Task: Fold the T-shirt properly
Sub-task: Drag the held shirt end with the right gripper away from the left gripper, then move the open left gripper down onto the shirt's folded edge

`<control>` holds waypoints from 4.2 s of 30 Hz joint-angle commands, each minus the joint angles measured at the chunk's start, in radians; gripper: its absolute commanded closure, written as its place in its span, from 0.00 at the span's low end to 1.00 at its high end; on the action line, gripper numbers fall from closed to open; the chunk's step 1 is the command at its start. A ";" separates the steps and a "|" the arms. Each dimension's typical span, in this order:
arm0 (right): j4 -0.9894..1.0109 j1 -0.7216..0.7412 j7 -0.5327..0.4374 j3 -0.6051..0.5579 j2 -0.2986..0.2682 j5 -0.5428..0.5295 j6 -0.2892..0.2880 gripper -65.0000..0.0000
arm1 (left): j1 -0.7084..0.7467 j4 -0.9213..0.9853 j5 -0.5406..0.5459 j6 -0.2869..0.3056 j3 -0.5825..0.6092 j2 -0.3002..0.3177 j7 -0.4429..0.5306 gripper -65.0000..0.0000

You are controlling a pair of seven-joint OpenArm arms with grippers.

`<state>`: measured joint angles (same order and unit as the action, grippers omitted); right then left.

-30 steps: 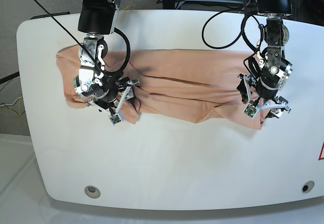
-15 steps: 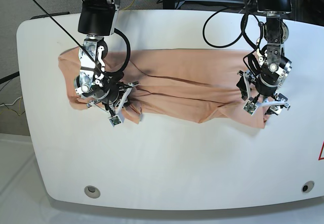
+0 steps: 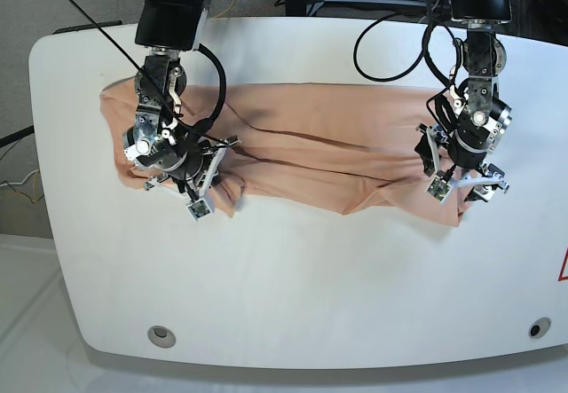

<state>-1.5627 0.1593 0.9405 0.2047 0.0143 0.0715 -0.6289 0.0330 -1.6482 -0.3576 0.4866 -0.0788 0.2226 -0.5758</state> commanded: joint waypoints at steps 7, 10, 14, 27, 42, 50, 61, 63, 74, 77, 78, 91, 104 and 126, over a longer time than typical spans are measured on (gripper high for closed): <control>-0.161 -0.034 0.018 0.000 0.000 -0.017 -0.004 1.00 | -0.017 -0.016 0.002 -0.010 -0.002 0.010 0.015 0.30; -0.199 -0.065 0.019 0.000 0.000 -0.062 -0.004 1.00 | -0.017 -0.016 0.004 -0.010 -0.002 0.010 0.015 0.30; -0.252 -0.119 0.022 0.002 0.000 -0.129 -0.004 1.00 | -0.017 -0.016 0.004 -0.010 0.000 0.010 0.015 0.30; -0.402 -0.271 0.022 0.000 0.017 -0.157 -0.004 1.00 | -0.017 -0.013 0.004 -0.010 0.000 0.008 0.015 0.30; -0.414 -0.367 0.022 0.000 0.013 -0.154 -0.003 1.00 | -0.017 -0.013 0.004 -0.010 0.001 0.005 0.015 0.30; -0.400 -0.364 0.022 0.005 0.013 -0.146 0.005 1.00 | -0.015 -0.013 0.002 -0.010 0.001 0.005 0.015 0.30; -0.394 -0.366 0.024 0.005 -0.020 -0.146 0.007 0.65 | 0.003 -0.016 0.002 -0.010 0.001 0.005 0.015 0.30; -0.396 -0.367 0.024 0.005 -0.020 -0.146 0.007 0.50 | 0.003 -0.016 0.002 -0.010 0.000 0.005 0.015 0.30; -0.407 -0.359 0.024 0.005 -0.020 -0.154 0.002 0.00 | 0.003 -0.017 0.001 -0.010 0.000 0.005 0.015 0.30; -0.413 -0.349 0.024 0.006 -0.021 -0.154 0.002 0.00 | 0.003 -0.017 0.001 -0.010 0.000 0.005 0.015 0.30; -0.414 -0.344 0.024 0.006 -0.023 -0.154 0.002 0.00 | 0.003 -0.017 0.001 -0.010 0.000 0.005 0.015 0.30; -0.414 -0.332 0.024 0.074 -0.050 -0.157 -0.003 0.00 | 0.003 -0.020 -0.001 -0.010 -0.002 0.008 0.015 0.30; -0.408 -0.332 0.024 0.160 -0.093 -0.158 -0.069 0.00 | 0.003 -0.020 0.002 -0.010 -0.002 0.010 0.015 0.30; -0.407 -0.330 0.024 0.224 -0.093 -0.273 -0.069 0.00 | -0.063 0.047 0.007 -0.010 0.001 0.010 0.017 0.30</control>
<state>-1.9541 -0.1814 0.9810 0.4267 -0.0696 -0.1883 -0.6998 -0.0208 -1.6108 -0.3542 0.4835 -0.0750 0.2230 -0.5709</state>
